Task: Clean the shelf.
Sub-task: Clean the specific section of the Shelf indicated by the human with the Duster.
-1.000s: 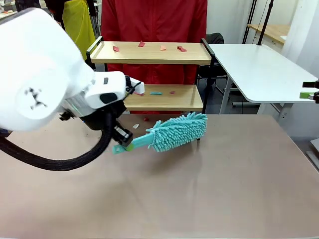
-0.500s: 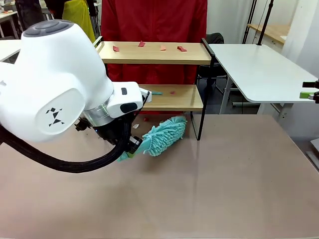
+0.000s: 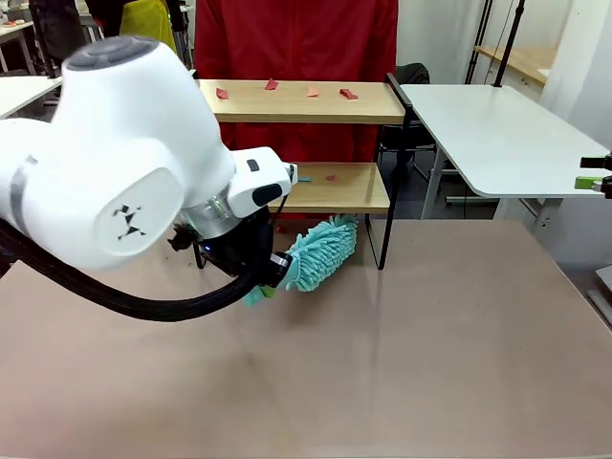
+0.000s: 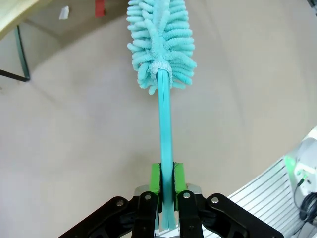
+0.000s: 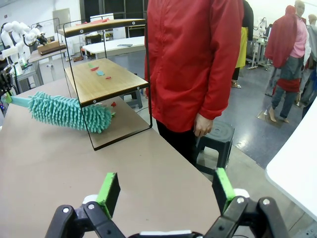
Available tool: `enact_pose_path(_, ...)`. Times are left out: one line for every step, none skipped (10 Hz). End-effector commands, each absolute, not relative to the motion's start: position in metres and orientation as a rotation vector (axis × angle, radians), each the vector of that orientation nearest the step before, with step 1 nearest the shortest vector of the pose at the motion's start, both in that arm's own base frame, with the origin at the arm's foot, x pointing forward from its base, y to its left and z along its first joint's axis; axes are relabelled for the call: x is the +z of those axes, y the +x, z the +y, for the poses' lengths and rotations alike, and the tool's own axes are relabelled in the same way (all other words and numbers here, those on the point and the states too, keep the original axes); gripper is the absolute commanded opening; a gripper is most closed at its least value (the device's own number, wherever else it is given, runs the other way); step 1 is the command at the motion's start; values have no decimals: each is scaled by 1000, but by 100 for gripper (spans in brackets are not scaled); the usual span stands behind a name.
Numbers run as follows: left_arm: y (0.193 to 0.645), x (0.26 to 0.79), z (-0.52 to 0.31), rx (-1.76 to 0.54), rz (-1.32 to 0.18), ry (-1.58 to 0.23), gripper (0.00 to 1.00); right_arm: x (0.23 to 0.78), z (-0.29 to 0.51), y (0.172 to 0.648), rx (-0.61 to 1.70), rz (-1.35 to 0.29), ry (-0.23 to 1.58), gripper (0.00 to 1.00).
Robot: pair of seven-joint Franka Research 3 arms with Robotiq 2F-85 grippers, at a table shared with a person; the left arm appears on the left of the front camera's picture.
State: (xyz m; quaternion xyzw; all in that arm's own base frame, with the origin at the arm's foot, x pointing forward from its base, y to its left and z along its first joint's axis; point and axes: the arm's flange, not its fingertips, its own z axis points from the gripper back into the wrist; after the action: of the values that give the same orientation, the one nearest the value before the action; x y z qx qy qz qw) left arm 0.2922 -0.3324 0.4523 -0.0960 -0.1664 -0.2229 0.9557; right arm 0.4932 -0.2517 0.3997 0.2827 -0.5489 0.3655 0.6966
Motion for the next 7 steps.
enact_pose_path(294,446,-362,-357,-374,-162,13,403,-250,494,820,-1228,628,100)
enact_pose_path(294,445,-374,-290,-406,-170,13,403,-250,494,820,-1228,628,100)
enact_pose_path(297,443,-384,-230,-437,-167,13,403,-250,494,820,-1228,628,100)
enact_pose_path(299,439,-394,-182,-446,-167,13,403,-250,494,820,-1228,628,100)
enact_pose_path(303,435,-405,-162,-453,-168,13,403,-250,494,820,-1228,628,100)
enact_pose_path(307,430,-418,-148,-466,-179,13,403,-250,494,820,-1228,628,100)
enact_pose_path(311,427,-428,-139,-478,-188,13,403,-250,494,820,-1228,628,100)
